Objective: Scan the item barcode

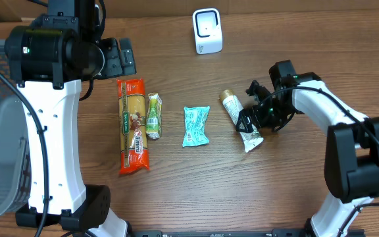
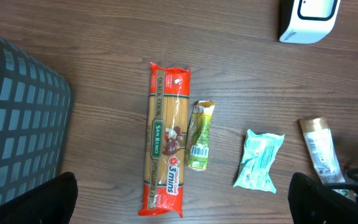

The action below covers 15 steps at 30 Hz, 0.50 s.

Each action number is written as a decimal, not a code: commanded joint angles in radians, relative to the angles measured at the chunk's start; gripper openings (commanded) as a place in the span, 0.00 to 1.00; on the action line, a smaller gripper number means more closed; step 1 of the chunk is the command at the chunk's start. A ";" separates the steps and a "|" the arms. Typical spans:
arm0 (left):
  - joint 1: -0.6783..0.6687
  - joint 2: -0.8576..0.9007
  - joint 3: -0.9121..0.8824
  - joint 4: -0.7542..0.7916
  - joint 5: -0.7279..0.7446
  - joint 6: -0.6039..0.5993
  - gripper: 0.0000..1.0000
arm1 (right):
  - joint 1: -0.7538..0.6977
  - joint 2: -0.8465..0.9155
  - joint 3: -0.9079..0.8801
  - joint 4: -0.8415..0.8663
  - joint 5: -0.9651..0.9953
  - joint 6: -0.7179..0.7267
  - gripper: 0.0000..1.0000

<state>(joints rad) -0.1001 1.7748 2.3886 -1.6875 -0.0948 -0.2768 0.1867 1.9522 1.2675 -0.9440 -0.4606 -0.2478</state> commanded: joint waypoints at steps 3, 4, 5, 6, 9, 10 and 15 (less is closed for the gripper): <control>0.001 0.004 0.002 -0.002 -0.009 0.019 1.00 | 0.010 0.014 -0.008 -0.019 -0.042 -0.023 0.98; 0.001 0.004 0.002 -0.002 -0.009 0.019 1.00 | 0.013 0.014 -0.010 -0.019 -0.042 -0.023 0.97; 0.001 0.004 0.002 -0.002 -0.009 0.019 1.00 | 0.015 0.014 -0.012 -0.019 -0.042 -0.023 0.95; 0.001 0.004 0.002 -0.002 -0.009 0.019 1.00 | 0.017 0.014 -0.018 -0.019 -0.042 -0.023 0.93; 0.001 0.004 0.002 -0.002 -0.010 0.019 1.00 | 0.017 0.014 -0.048 -0.002 -0.042 -0.022 0.88; 0.001 0.004 0.002 -0.002 -0.009 0.019 1.00 | 0.017 0.014 -0.068 0.014 -0.042 -0.022 0.87; 0.001 0.004 0.002 -0.002 -0.010 0.019 0.99 | 0.017 0.014 -0.127 0.064 -0.042 -0.014 0.81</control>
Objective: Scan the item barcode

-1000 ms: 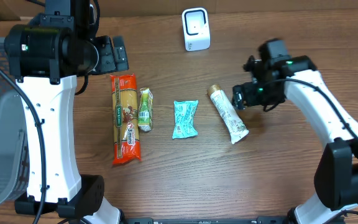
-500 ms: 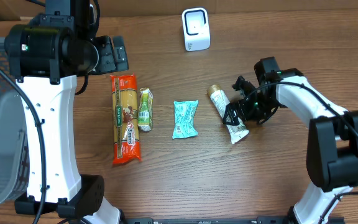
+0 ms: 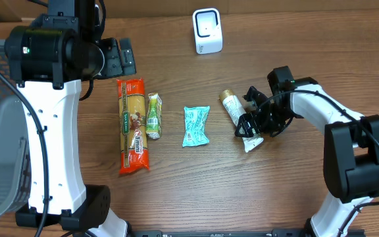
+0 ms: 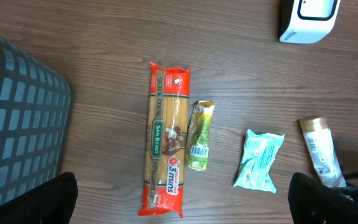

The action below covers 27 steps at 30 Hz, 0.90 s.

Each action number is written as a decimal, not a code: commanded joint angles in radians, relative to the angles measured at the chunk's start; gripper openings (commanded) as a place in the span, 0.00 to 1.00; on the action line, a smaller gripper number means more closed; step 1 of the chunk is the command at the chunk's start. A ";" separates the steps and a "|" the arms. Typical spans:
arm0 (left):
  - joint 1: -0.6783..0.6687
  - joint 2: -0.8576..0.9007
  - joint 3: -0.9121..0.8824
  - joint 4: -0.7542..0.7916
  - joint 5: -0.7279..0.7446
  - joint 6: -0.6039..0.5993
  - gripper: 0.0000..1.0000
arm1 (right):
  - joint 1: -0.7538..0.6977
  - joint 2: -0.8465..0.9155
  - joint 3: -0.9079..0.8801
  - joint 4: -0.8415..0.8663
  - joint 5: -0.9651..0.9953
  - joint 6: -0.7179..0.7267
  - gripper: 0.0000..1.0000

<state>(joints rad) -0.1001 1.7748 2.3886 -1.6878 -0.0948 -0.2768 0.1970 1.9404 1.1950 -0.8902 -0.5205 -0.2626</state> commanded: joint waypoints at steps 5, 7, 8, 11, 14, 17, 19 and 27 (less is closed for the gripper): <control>0.001 0.004 0.002 -0.002 -0.010 0.019 1.00 | 0.006 0.026 -0.059 0.015 0.018 0.001 0.66; 0.001 0.004 0.002 -0.002 -0.010 0.019 1.00 | 0.006 0.026 -0.059 0.019 0.018 0.000 0.49; 0.001 0.004 0.002 -0.002 -0.010 0.019 1.00 | 0.006 0.026 -0.059 0.026 0.017 0.007 0.35; 0.001 0.004 0.002 -0.002 -0.010 0.019 1.00 | 0.006 0.026 -0.056 0.037 0.010 0.035 0.18; 0.001 0.004 0.002 -0.002 -0.009 0.019 1.00 | 0.006 0.024 -0.037 0.033 -0.017 0.054 0.06; 0.001 0.004 0.002 -0.002 -0.010 0.019 1.00 | 0.005 0.018 0.003 0.014 -0.024 0.073 0.04; 0.001 0.004 0.002 -0.002 -0.010 0.019 1.00 | 0.005 0.003 0.031 0.006 -0.025 0.092 0.04; 0.001 0.004 0.002 -0.002 -0.010 0.019 0.99 | 0.006 -0.099 0.167 -0.024 -0.151 0.118 0.04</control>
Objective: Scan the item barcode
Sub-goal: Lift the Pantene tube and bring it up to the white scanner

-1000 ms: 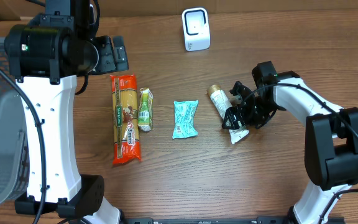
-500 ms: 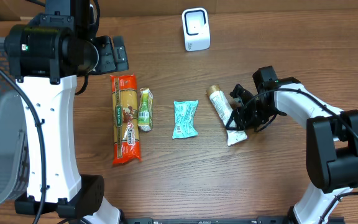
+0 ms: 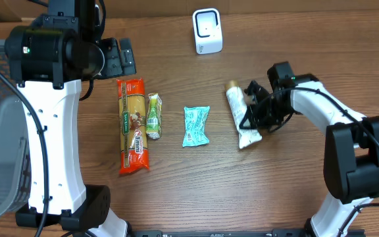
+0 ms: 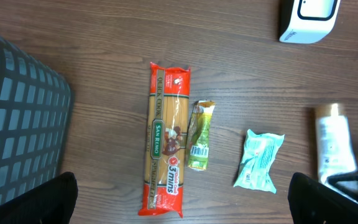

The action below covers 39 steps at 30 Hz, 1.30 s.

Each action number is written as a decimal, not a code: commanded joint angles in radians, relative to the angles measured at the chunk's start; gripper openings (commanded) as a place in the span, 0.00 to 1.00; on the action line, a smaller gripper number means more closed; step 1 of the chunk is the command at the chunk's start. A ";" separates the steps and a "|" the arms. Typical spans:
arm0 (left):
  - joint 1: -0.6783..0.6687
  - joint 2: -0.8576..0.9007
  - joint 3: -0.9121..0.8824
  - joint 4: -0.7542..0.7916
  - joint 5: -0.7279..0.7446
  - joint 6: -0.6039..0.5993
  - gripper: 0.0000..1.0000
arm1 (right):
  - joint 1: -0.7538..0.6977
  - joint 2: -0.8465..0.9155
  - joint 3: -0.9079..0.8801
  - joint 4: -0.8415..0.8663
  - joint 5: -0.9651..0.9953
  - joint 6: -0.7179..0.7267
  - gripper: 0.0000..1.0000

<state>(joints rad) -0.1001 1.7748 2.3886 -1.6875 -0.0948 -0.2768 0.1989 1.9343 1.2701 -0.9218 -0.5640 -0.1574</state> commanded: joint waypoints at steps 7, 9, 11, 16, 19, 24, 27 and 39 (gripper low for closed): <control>0.001 0.004 0.002 -0.002 -0.010 0.019 1.00 | 0.004 -0.182 0.256 0.005 -0.440 0.018 0.04; 0.001 0.004 0.002 -0.002 -0.009 0.019 1.00 | 0.003 -0.201 0.274 0.011 -0.509 0.018 0.04; 0.001 0.004 0.002 -0.002 -0.009 0.019 1.00 | 0.002 -0.217 0.275 0.024 -0.579 0.002 0.04; 0.001 0.004 0.002 -0.002 -0.010 0.019 1.00 | 0.002 -0.229 0.275 0.027 -0.718 -0.087 0.04; 0.001 0.004 0.002 -0.002 -0.009 0.019 1.00 | 0.002 -0.229 0.275 0.036 -0.715 -0.088 0.04; 0.001 0.004 0.002 -0.002 -0.010 0.019 1.00 | 0.004 -0.229 0.275 0.070 -0.569 -0.070 0.04; 0.001 0.004 0.002 -0.002 -0.010 0.019 1.00 | 0.025 -0.227 0.275 0.091 -0.264 0.034 0.04; 0.001 0.004 0.002 -0.002 -0.009 0.019 1.00 | 0.203 -0.155 0.330 0.435 0.688 0.049 0.03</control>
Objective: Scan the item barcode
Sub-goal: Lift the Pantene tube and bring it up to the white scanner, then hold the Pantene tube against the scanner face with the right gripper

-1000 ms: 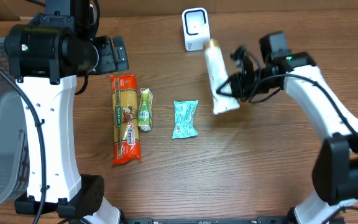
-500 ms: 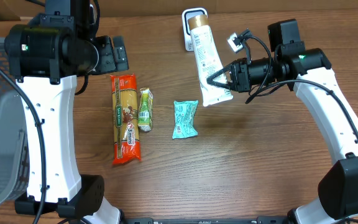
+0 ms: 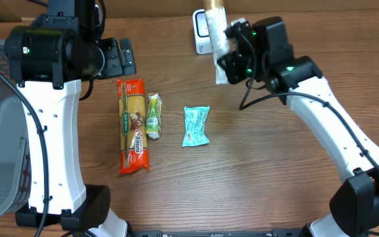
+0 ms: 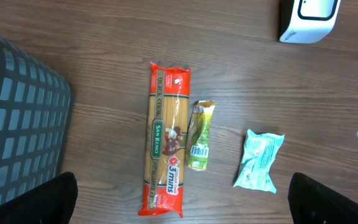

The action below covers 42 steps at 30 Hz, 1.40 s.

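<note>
A white tube with a gold cap [image 3: 217,36] hangs high above the table, right in front of the white barcode scanner [image 3: 199,39], and covers part of it. My right gripper [image 3: 230,58] is shut on the tube's lower half. The scanner [image 4: 308,18] also shows at the top right of the left wrist view. My left gripper [image 4: 182,205] hovers high over the table's left side, its fingers [image 4: 55,199] wide open with nothing between them.
An orange spaghetti pack [image 3: 133,125], a small green sachet [image 3: 153,116] and a teal packet [image 3: 196,125] lie in a row on the wooden table. A grey mesh basket stands at the left edge.
My right gripper, which held the tube low over the table to the right of the teal packet, now holds it raised in front of the scanner at the back. The left arm has not moved.
The tube lay slanted on the table with my right gripper beside it, then closer over it. Later the tube stood straighter and farther back with the gripper on it. Now it is lifted up before the scanner. The other items and the left arm stayed put.
</note>
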Each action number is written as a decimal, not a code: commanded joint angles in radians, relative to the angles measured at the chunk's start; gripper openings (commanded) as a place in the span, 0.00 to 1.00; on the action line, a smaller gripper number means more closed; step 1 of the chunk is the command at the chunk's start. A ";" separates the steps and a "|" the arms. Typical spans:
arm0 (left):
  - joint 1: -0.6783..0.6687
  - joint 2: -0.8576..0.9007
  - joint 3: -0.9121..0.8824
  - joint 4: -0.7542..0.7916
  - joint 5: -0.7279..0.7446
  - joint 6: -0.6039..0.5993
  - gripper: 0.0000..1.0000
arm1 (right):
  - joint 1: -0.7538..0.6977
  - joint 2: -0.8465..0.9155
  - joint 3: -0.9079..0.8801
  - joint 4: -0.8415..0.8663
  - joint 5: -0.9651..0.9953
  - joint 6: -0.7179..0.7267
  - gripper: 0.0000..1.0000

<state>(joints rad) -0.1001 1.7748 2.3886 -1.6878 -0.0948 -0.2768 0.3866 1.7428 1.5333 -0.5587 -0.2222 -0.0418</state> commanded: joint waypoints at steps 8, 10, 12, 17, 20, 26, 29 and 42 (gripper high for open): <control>0.001 0.004 0.002 -0.002 -0.010 0.019 1.00 | 0.037 0.266 0.067 0.351 0.616 -0.321 0.04; 0.001 0.004 0.002 -0.002 -0.009 0.019 1.00 | 0.037 0.315 0.067 0.439 0.640 -0.393 0.03; 0.001 0.004 0.002 -0.002 -0.010 0.019 1.00 | 0.037 0.355 0.067 0.517 0.660 -0.447 0.03; 0.001 0.004 0.002 -0.002 -0.010 0.019 0.99 | 0.037 0.436 0.067 0.670 0.697 -0.544 0.04; 0.001 0.004 0.002 -0.002 -0.010 0.019 1.00 | 0.039 0.476 0.067 0.723 0.705 -0.572 0.04; 0.001 0.004 0.002 -0.002 -0.009 0.019 1.00 | 0.040 0.553 0.067 0.798 0.764 -0.669 0.03; 0.001 0.004 0.002 -0.002 -0.010 0.019 1.00 | 0.040 0.572 0.067 0.806 0.767 -0.720 0.03; 0.001 0.004 0.002 -0.002 -0.010 0.019 1.00 | 0.040 0.573 0.067 0.838 0.843 -0.723 0.03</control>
<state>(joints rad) -0.1001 1.7748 2.3886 -1.6878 -0.0948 -0.2768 0.4213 2.3444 1.5715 0.2535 0.5648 -0.7704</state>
